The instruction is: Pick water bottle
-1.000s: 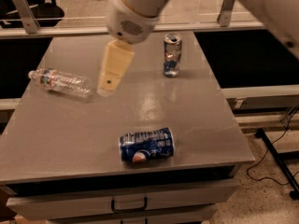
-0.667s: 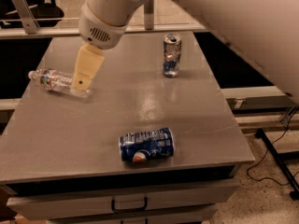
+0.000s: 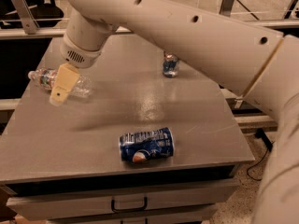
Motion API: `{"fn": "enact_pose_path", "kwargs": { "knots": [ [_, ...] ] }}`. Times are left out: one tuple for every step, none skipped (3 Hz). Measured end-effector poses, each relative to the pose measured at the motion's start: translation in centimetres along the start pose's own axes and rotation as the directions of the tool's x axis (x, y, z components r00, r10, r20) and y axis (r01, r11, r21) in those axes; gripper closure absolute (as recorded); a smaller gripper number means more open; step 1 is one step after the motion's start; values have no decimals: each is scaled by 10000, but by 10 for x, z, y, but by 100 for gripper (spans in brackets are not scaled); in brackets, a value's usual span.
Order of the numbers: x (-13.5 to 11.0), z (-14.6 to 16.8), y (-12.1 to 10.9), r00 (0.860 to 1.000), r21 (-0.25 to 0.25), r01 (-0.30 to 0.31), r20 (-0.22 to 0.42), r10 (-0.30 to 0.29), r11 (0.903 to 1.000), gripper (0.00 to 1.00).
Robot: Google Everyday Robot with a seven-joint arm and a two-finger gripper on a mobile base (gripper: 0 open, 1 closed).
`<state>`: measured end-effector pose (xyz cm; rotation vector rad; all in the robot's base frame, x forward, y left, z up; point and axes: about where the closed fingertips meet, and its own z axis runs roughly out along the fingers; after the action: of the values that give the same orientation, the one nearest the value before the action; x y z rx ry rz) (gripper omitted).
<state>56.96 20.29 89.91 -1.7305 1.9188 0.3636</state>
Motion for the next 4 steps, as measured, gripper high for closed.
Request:
{"fn": "enact_pose_path", "kwargs": {
  "knots": [
    [3, 31, 1, 9980, -189, -591, 193, 595, 9981, 0],
    [2, 51, -3, 9935, -321, -970, 566, 987, 9948, 17],
    [3, 54, -9, 9874, -298, -1243, 947, 1266, 9918, 40],
    [3, 45, -13, 9811, -143, -1400, 1330, 1406, 9901, 64]
  ]
}}
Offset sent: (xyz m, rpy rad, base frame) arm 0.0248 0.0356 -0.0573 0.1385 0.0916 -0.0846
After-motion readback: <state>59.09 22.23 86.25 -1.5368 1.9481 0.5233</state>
